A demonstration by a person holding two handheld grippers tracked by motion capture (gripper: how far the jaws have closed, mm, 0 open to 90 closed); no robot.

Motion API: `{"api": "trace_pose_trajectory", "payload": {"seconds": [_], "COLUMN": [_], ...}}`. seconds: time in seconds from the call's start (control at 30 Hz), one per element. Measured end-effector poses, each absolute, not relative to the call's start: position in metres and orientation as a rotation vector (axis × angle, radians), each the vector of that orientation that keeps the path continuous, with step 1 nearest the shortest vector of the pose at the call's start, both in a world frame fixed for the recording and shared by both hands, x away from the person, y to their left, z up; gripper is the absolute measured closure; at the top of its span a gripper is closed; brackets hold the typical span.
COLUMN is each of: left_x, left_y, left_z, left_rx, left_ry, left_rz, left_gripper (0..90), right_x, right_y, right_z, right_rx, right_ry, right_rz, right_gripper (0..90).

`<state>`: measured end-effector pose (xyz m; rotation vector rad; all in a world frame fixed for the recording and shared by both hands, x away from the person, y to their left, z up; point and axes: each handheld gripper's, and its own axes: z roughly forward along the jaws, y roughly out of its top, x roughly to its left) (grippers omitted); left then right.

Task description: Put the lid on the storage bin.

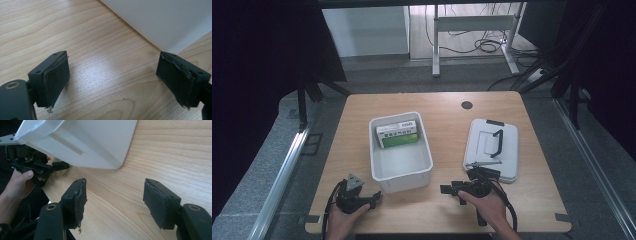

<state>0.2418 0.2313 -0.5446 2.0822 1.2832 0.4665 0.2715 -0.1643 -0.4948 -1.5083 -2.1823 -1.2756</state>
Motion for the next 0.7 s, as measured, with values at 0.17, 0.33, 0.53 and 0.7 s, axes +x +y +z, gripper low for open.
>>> {"api": "trace_pose_trajectory", "payload": {"seconds": [0.17,0.33,0.53,0.7], "left_x": [0.2415,0.2396,0.2382,0.238], "left_y": [0.2319,0.2328,0.2329,0.2328], "left_z": [-0.5446,-0.5446,-0.5446,-0.5446], "left_rx": [2.08,2.081,2.08,2.079], "left_ry": [1.282,1.277,1.279,1.282], "left_rz": [0.468,0.467,0.468,0.469], "left_gripper": [13.2,13.4,13.4,13.4], "right_x": [0.2713,0.2721,0.2739,0.2731], "right_y": [-0.1648,-0.1629,-0.1661,-0.1697], "right_z": [-0.4943,-0.4932,-0.4903,-0.4886], "right_rx": [-1.518,-1.525,-1.536,-1.537], "right_ry": [-2.203,-2.232,-2.243,-2.246], "right_rz": [-1.281,-1.283,-1.3,-1.31], "right_gripper": [35.8,35.8,35.8,35.8]}}
